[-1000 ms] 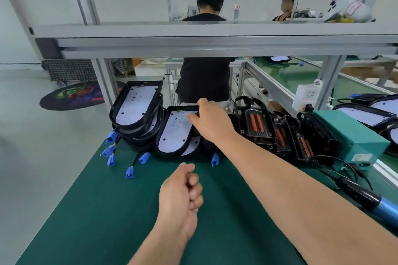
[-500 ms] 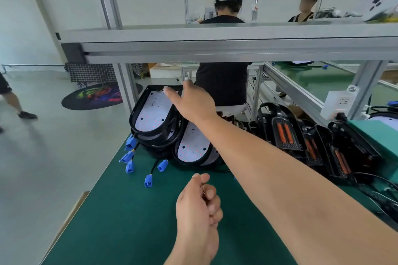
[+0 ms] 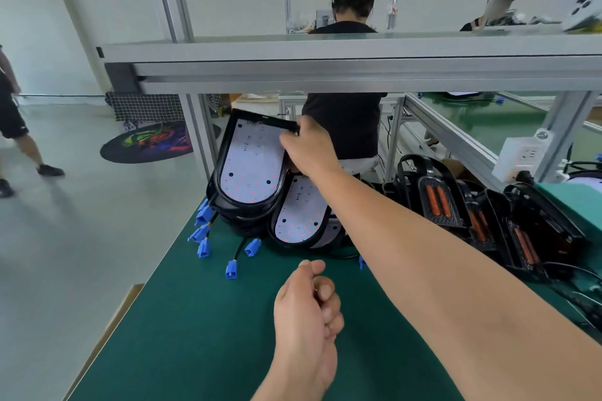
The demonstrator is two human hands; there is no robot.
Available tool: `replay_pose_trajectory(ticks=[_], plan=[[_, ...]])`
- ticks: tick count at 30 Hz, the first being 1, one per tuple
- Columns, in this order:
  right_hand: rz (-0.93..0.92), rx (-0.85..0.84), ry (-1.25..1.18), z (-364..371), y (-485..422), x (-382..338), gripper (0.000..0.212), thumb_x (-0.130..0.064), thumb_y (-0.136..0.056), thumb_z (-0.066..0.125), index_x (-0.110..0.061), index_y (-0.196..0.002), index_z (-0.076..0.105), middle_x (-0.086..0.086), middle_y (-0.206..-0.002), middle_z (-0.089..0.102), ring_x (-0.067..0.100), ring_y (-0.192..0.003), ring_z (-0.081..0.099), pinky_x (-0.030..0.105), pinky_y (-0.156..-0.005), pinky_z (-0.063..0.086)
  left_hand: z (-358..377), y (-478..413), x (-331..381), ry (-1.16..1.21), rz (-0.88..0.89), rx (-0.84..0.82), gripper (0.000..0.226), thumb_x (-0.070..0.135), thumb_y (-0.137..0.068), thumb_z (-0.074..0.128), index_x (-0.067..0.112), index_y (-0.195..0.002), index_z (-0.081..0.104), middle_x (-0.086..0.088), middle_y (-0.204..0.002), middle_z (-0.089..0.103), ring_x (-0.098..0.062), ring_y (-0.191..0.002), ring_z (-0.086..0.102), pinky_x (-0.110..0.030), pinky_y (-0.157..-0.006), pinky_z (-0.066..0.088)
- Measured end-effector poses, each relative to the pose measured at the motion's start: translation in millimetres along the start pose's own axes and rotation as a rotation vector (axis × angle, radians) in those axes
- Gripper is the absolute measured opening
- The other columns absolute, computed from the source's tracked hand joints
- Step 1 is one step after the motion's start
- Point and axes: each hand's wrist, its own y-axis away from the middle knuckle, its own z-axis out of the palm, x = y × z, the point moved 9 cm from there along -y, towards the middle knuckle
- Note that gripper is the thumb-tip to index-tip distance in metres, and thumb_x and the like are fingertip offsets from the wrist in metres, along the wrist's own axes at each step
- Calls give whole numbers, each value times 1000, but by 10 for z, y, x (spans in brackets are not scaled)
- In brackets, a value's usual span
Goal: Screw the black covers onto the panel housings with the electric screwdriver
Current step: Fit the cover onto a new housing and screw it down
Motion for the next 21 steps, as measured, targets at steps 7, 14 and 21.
replay_pose_trajectory(ticks=[7,14,21], plan=[[20,173,-500,-580,422,144,21,-19,-83,60,-8,-99,67,11,-83,71,13,-70,60,29,-60,49,38,55,29,-5,-1,-36,25,24,-106,53,5,-118,62,1,-66,40,-13,-50,21,-25,-39,16],[149,203,-739,-1109,1187,571,25,-3,-93,56,-25,-84,65,-7,-67,60,10,-55,50,19,-48,37,44,21,81,92,-14,-61,31,22,-102,53,16,-130,64,4,-64,37,-10,-47,22,-22,-35,19],[317,190,-714,-1557,2306,913,10,-14,-84,63,-21,-88,68,10,-88,59,24,-81,48,41,-72,34,160,96,94,6,-40,-162,14,28,-96,58,19,-105,66,7,-61,34,-9,-44,22,-22,-39,12]])
